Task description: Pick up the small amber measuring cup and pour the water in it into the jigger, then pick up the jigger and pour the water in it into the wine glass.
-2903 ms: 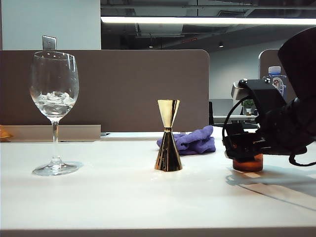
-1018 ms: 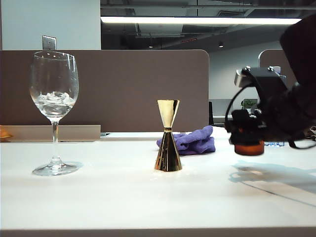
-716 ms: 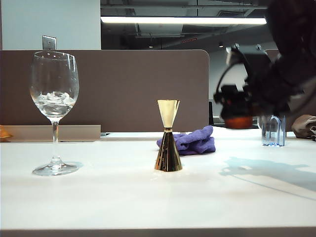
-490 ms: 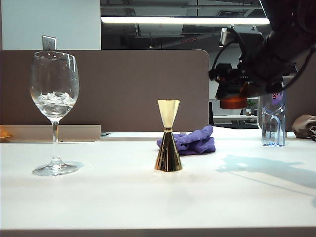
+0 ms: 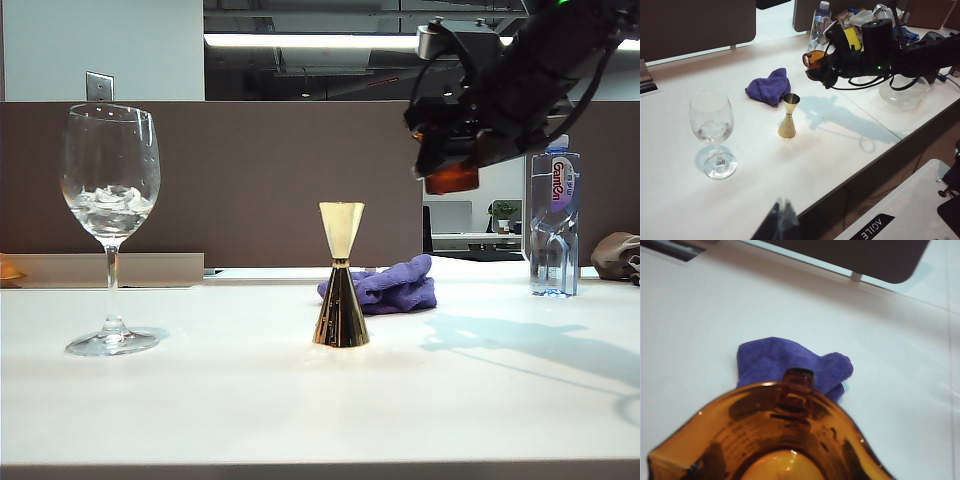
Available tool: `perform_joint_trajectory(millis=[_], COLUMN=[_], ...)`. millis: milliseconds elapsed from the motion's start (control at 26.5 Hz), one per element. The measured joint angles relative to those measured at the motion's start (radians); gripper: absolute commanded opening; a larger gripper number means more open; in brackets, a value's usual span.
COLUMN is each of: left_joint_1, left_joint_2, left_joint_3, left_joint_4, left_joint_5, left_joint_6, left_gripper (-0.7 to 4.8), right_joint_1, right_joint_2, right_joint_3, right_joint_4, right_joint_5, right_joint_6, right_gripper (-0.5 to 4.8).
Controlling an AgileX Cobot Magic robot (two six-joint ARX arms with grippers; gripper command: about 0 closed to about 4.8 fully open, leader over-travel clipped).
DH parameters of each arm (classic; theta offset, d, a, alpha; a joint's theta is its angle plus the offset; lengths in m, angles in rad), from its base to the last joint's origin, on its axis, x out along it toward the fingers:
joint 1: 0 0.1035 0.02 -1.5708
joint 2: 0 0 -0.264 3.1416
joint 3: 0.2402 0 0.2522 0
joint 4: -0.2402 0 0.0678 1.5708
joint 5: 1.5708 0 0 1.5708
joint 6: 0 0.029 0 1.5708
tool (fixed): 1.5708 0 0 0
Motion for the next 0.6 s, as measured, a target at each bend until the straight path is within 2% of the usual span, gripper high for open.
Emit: perform_joint_trajectory(millis=[339,603], left_joint_1=[0.0,0.0], left_joint_2=[0.0,0.0], left_joint_3=[0.0,0.0], left_joint_4=[0.0,0.0], left_joint_5=[0.0,0.0], left_joint_6=[0.0,0.0], left_gripper=[-0.02,-0.02], right_joint_1=[0.102,0.113], right_joint_2=[0.003,0.003], right_joint_3=[0.011,0.011], right_joint_4=[-0.036,-0.046], right_joint_5=[0.011,0.03], right_joint_6=[-0.113,-0.142], right_gripper=[0.4,0.4])
